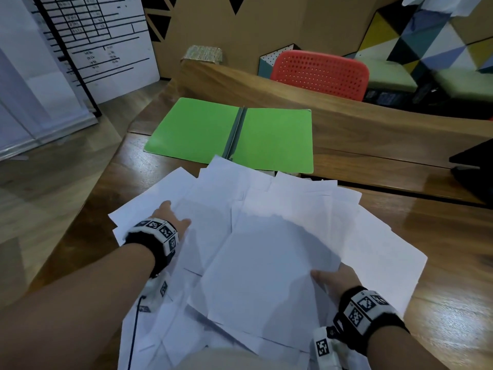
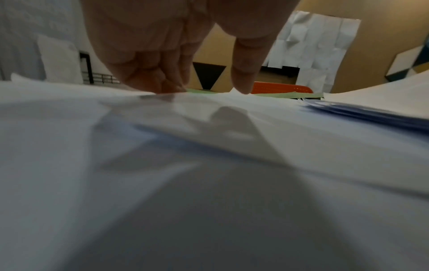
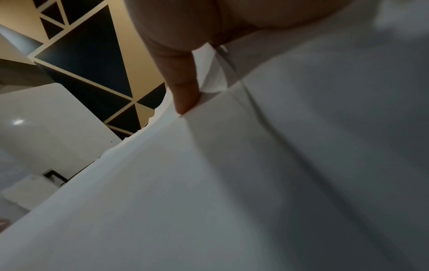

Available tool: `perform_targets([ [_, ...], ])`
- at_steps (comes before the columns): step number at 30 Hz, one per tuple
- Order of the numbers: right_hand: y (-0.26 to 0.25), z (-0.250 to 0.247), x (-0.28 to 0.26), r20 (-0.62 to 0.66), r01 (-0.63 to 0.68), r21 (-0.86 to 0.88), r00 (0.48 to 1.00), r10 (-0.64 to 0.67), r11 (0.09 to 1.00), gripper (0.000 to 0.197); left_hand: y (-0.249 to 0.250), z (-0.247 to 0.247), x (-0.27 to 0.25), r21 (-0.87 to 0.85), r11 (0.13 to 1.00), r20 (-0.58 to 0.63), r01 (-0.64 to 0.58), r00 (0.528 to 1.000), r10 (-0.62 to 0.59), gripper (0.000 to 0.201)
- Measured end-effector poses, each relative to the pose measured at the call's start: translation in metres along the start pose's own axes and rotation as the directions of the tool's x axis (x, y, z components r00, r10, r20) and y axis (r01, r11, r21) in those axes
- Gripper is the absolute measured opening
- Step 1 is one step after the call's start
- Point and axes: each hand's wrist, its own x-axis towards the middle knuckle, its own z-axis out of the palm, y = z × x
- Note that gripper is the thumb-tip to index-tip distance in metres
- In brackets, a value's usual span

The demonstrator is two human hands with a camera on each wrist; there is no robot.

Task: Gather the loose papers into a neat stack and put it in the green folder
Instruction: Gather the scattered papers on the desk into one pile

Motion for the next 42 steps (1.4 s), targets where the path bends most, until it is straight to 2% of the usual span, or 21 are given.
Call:
perform_targets([
  [3, 0.001, -0.003, 0.001, 0.013, -0.015, 0.007, 1.000, 0.015, 1.000, 0.064, 0.004, -0.004, -0.001, 0.106, 0.988, 0.132, -0.110, 0.987, 0.096, 0.048],
  [5, 0.001, -0.004, 0.000, 0.022, -0.021, 0.008, 1.000, 0.021, 1.000, 0.065, 0.004, -0.008, -0.005, 0.076, 0.982, 0.148, -0.170, 0.976, 0.158, 0.021],
  [6, 0.003, -0.004, 0.000, 0.028, -0.023, 0.014, 0.999, 0.022, 1.000, 0.069, 0.001, -0.010, -0.008, 0.023, 0.985, 0.119, -0.171, 0.979, 0.167, 0.017],
  [8, 0.006, -0.003, 0.004, 0.031, -0.020, 0.028, 0.999, 0.019, 0.999, 0.077, -0.010, -0.015, -0.011, -0.058, 0.991, 0.036, -0.122, 0.992, 0.124, 0.027],
  [10, 0.011, -0.002, 0.010, 0.024, -0.018, 0.020, 1.000, 0.018, 1.000, 0.082, -0.021, -0.018, -0.016, -0.063, 0.997, -0.033, -0.044, 0.999, 0.042, 0.042],
  [13, 0.015, -0.002, 0.016, 0.011, -0.008, 0.009, 1.000, 0.008, 1.000, 0.084, -0.027, -0.020, -0.021, -0.115, 0.993, -0.090, -0.026, 0.996, 0.015, 0.044],
  [15, 0.013, -0.002, 0.014, 0.016, -0.007, -0.004, 1.000, 0.007, 1.000, 0.081, -0.020, -0.026, -0.027, -0.177, 0.981, -0.150, -0.079, 0.987, 0.052, 0.042],
  [18, 0.003, -0.003, 0.003, 0.015, -0.016, -0.033, 1.000, 0.016, 0.999, 0.055, -0.005, -0.047, -0.037, -0.344, 0.920, -0.289, -0.187, 0.953, 0.086, 0.033],
  [21, 0.001, -0.006, 0.003, 0.016, -0.015, -0.056, 1.000, 0.016, 0.998, 0.043, 0.011, -0.075, -0.040, -0.526, 0.773, -0.387, -0.355, 0.909, 0.154, 0.006],
  [23, -0.001, -0.007, 0.002, 0.034, -0.003, -0.084, 0.999, 0.006, 0.996, 0.035, 0.020, -0.093, -0.042, -0.586, 0.695, -0.429, -0.417, 0.887, 0.170, 0.015],
  [26, -0.001, -0.008, 0.006, 0.034, -0.016, -0.081, 0.999, 0.019, 0.997, 0.041, 0.029, -0.116, -0.049, -0.630, 0.602, -0.506, -0.490, 0.848, 0.160, 0.027],
  [30, 0.000, -0.005, 0.006, 0.020, -0.016, -0.045, 1.000, 0.017, 0.999, 0.039, 0.032, -0.137, -0.059, -0.594, 0.592, -0.614, -0.544, 0.783, 0.103, 0.012],
  [31, 0.001, -0.005, 0.007, 0.015, -0.009, -0.047, 1.000, 0.010, 0.999, 0.038, 0.034, -0.139, -0.062, -0.600, 0.596, -0.601, -0.534, 0.792, 0.105, 0.005],
  [34, 0.000, -0.006, 0.006, 0.008, 0.013, -0.058, 1.000, -0.012, 0.998, 0.038, 0.035, -0.133, -0.065, -0.626, 0.606, -0.538, -0.490, 0.835, 0.119, 0.004],
  [36, -0.002, -0.008, 0.005, 0.028, 0.029, -0.075, 0.999, -0.027, 0.997, 0.046, 0.034, -0.118, -0.059, -0.617, 0.645, -0.505, -0.451, 0.856, 0.115, 0.020],
  [38, -0.004, -0.009, 0.002, 0.049, 0.062, -0.044, 0.997, -0.060, 0.997, 0.048, 0.032, -0.095, -0.055, -0.596, 0.708, -0.452, -0.379, 0.887, 0.095, 0.026],
  [39, -0.004, -0.010, 0.001, 0.050, 0.062, -0.013, 0.997, -0.061, 0.998, 0.043, 0.029, -0.081, -0.054, -0.587, 0.735, -0.420, -0.340, 0.904, 0.082, 0.027],
  [42, -0.007, -0.011, -0.014, 0.085, 0.042, 0.128, 0.995, -0.053, 0.991, 0.013, 0.016, -0.035, -0.050, -0.638, 0.733, -0.309, -0.236, 0.950, 0.037, 0.032],
])
